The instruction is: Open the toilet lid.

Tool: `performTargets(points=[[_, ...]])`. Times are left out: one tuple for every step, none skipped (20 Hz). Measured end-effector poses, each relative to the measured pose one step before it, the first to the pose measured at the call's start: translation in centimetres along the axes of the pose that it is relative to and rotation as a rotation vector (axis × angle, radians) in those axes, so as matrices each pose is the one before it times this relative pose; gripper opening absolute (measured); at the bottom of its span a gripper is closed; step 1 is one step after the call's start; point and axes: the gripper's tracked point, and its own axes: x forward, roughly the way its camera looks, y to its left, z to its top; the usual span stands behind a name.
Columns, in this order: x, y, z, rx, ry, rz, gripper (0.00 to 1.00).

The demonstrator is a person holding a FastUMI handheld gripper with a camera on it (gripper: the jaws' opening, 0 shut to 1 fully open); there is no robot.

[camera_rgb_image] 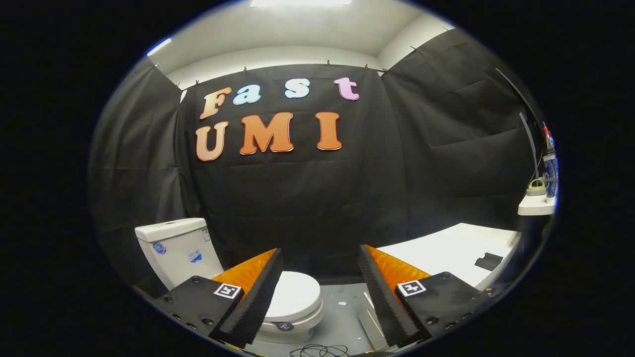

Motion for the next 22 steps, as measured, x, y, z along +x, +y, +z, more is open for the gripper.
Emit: performTargets(points=[[-0.034, 0.197, 0.047, -0.00414, -0.00241, 0.00391, 0.99], [-0.004, 0.083, 0.085, -0.00487, -0.00387, 0.00355, 0.99], [-0.086, 0.041, 0.374, -0.00645, -0.00934, -0.00282, 0.99], [0.075, -0.282, 0.489, -0.00990, -0.01811, -0.01161, 0.98], [0.064, -0.237, 0.494, -0.00986, -0.01335, -0.01299, 0.98], [0.120, -0.007, 0.206, -0.00691, -0.00848, -0.00879, 0.98], [0.248, 0.533, -0.182, -0.00945, 0.00727, 0.00457, 0.98], [0.228, 0.300, -0.353, -0.01253, 0.01901, -0.00683, 0.98], [0.343, -0.371, -0.214, -0.00483, 0.01261, -0.02658, 0.98], [0.211, 0.024, 0.154, 0.00992, 0.00009, -0.02005, 0.98], [0.145, 0.729, 0.304, 0.01898, -0.00484, -0.00230, 0.99], [0.103, 0.939, 0.042, 0.02195, -0.00391, 0.00771, 0.98], [0.191, 0.947, -0.251, 0.01905, -0.00074, 0.00984, 0.98], [0.251, 0.765, -0.480, 0.01930, 0.00315, 0.01127, 0.98], [0.324, 0.860, -0.555, 0.02393, 0.00998, 0.01777, 0.98], [0.328, 0.890, -0.707, 0.03006, 0.01541, 0.01994, 0.98], [0.313, 0.751, -0.602, 0.03241, 0.01127, 0.01591, 0.98], [0.387, 0.484, -0.446, 0.02390, 0.00613, 0.01283, 0.98], [0.347, 0.268, -0.129, 0.02318, -0.00013, 0.00543, 0.98], [0.322, 0.185, -0.191, 0.02008, -0.00525, 0.00355, 0.98], [0.161, 0.029, -0.059, 0.01501, -0.00691, 0.00279, 0.98], [0.291, 0.060, -0.309, 0.01304, -0.00535, 0.00633, 0.98]])
